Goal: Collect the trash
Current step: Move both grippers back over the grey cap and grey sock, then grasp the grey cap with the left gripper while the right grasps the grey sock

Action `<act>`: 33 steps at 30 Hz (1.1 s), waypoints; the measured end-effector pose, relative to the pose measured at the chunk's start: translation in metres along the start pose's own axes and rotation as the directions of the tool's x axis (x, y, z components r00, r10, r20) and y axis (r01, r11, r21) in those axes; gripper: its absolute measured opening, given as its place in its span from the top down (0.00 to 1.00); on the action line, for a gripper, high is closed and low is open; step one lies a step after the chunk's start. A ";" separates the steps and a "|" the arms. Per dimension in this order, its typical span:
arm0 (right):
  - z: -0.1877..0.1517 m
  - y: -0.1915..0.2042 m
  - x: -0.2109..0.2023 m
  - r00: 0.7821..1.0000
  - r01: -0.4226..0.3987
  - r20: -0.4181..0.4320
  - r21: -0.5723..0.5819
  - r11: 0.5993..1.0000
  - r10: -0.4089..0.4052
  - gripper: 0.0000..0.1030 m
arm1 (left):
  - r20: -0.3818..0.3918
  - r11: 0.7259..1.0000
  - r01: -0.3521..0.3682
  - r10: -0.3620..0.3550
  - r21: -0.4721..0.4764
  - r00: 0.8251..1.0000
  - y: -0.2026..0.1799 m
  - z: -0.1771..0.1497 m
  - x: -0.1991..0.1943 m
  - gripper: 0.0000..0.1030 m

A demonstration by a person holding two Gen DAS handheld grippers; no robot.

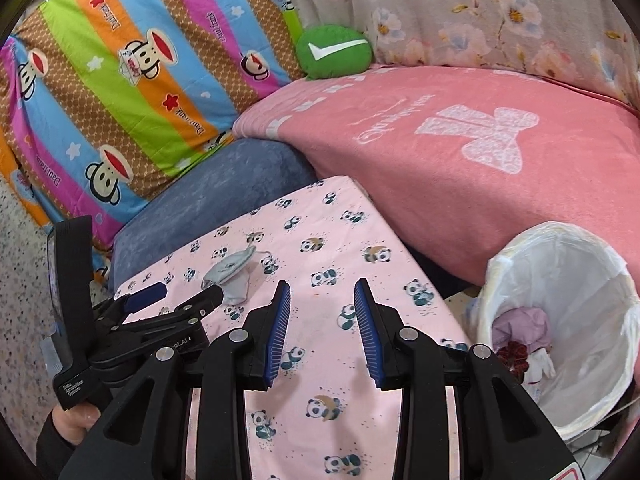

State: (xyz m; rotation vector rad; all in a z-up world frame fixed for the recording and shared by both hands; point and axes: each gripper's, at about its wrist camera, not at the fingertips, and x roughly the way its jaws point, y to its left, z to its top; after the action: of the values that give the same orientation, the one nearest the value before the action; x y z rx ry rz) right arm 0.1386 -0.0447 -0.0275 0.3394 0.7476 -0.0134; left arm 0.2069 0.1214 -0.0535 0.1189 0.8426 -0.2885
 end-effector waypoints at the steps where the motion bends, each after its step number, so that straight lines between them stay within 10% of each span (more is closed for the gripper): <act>1: 0.000 0.002 0.004 1.000 -0.001 -0.005 0.000 1.000 0.001 0.66 | -0.001 1.000 -0.002 0.002 0.006 1.000 0.002 0.001 0.004 0.18; 10: 0.003 0.023 0.046 0.999 -0.004 -0.047 -0.009 1.000 0.003 0.66 | -0.013 0.998 0.013 -0.012 0.067 1.000 0.010 0.013 0.039 0.19; 22: 0.006 0.038 0.086 0.995 -0.005 -0.097 -0.023 1.000 0.003 0.66 | -0.076 0.988 0.139 -0.144 -0.067 0.987 0.042 0.013 0.054 0.87; 33: 0.004 0.081 0.125 0.985 -0.070 -0.167 -0.113 0.991 0.050 0.66 | -0.023 0.969 0.108 -0.116 -0.220 0.993 0.097 0.006 0.025 0.90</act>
State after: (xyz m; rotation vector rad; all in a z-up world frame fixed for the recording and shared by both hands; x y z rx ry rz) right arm 0.2440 0.0438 -0.0841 0.2515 0.8972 0.1167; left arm 0.2553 0.2075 -0.0690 -0.1300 0.9127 -0.2985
